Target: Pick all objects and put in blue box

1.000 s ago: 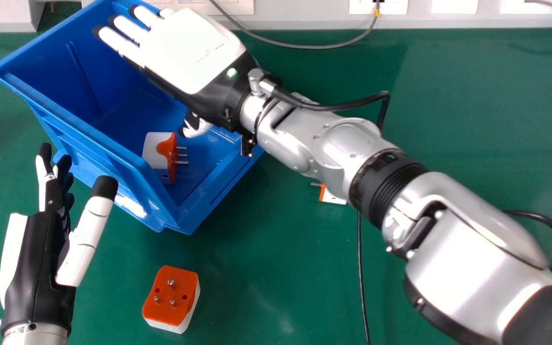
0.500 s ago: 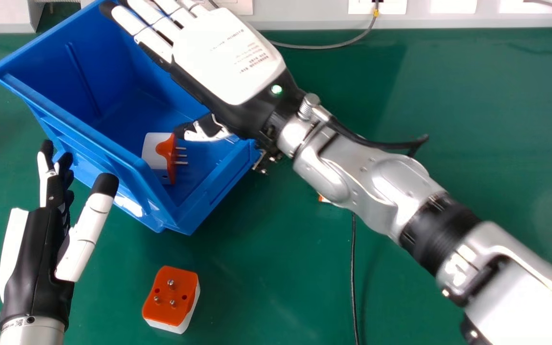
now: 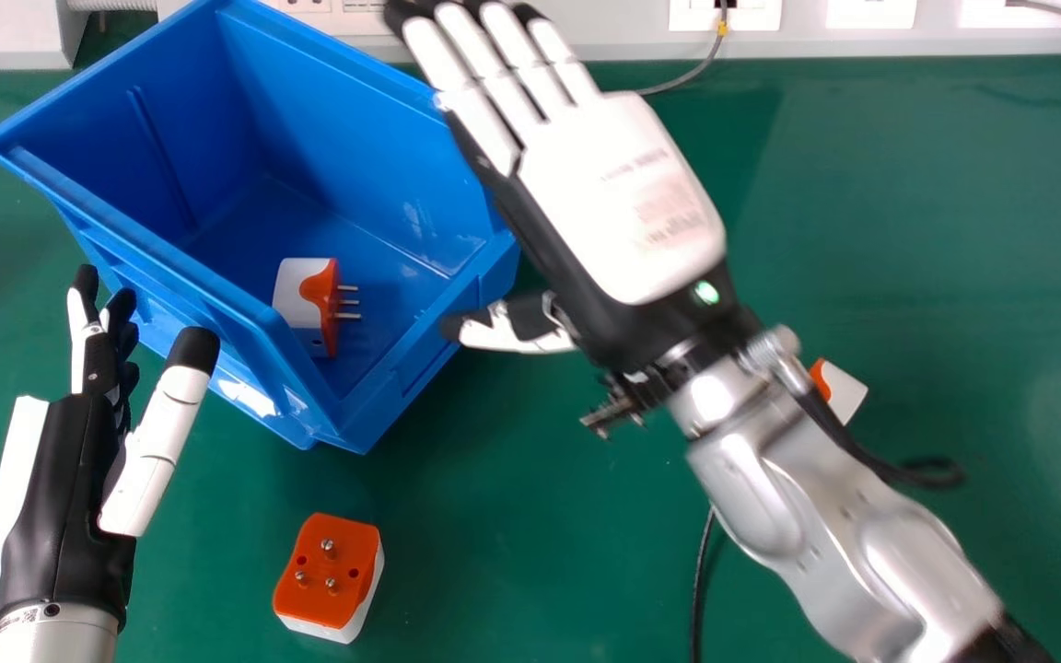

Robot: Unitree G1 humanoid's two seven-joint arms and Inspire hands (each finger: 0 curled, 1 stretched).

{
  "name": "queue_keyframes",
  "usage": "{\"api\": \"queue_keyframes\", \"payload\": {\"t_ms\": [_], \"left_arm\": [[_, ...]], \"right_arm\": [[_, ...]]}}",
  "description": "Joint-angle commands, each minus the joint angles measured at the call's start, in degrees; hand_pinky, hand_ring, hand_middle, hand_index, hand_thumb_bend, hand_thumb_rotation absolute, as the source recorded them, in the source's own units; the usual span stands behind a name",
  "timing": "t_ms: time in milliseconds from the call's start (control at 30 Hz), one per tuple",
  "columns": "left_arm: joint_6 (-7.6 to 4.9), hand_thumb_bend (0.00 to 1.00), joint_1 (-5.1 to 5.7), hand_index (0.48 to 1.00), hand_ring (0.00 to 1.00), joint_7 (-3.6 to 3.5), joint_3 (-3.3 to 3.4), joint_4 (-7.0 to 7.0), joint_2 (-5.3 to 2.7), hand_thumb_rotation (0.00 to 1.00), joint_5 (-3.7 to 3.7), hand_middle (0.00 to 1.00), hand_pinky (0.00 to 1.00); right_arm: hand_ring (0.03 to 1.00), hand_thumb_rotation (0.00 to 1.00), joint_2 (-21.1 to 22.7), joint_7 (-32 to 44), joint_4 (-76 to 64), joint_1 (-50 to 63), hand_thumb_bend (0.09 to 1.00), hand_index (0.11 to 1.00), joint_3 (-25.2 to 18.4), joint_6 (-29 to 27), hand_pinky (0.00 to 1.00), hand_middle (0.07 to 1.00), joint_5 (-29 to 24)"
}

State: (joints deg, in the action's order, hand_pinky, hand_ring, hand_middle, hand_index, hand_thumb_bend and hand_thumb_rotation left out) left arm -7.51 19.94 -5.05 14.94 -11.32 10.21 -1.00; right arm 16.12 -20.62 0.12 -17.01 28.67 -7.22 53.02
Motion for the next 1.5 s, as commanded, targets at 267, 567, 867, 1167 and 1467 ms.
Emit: {"api": "queue_keyframes", "payload": {"t_ms": [267, 567, 867, 1167, 1467], "left_arm": [[0.34, 0.80, -0.25, 1.000, 1.00, -0.06, 0.70, -0.88, 0.81, 0.87, 1.27, 1.00, 1.00], [0.01, 0.81, -0.34, 1.000, 1.00, -0.27, 0.91, -0.63, 1.28, 0.87, 1.41, 1.00, 1.00], [0.62, 0.80, -0.15, 1.000, 1.00, -0.59, 1.30, -0.99, 1.23, 0.87, 2.22, 1.00, 1.00], [1.08, 0.78, 0.70, 1.000, 1.00, -0.69, 1.58, -1.96, 1.14, 0.86, 2.34, 1.00, 1.00], [1.39, 0.79, 1.06, 1.000, 1.00, -0.31, 1.80, -2.22, 1.12, 0.86, 2.04, 1.00, 1.00]], "right_arm": [[1.000, 0.08, 4.01, 2.57, -10.16, 11.13, 0.665, 1.000, -7.90, 3.07, 1.00, 1.000, 0.95], [1.000, 0.08, 4.63, 3.87, -15.93, 20.50, 0.678, 1.000, -14.53, 7.63, 0.99, 1.000, 1.74], [1.000, 0.07, 1.72, 6.07, -18.95, 26.77, 0.697, 0.990, -17.18, 13.57, 0.98, 1.000, 1.30], [1.000, 0.07, -0.04, 8.05, -15.72, 27.88, 0.712, 0.985, -17.37, 17.06, 0.99, 1.000, 0.27], [1.000, 0.09, -1.25, 11.75, -14.26, 28.06, 0.704, 0.990, -15.87, 20.93, 0.99, 1.000, 1.07]]}}
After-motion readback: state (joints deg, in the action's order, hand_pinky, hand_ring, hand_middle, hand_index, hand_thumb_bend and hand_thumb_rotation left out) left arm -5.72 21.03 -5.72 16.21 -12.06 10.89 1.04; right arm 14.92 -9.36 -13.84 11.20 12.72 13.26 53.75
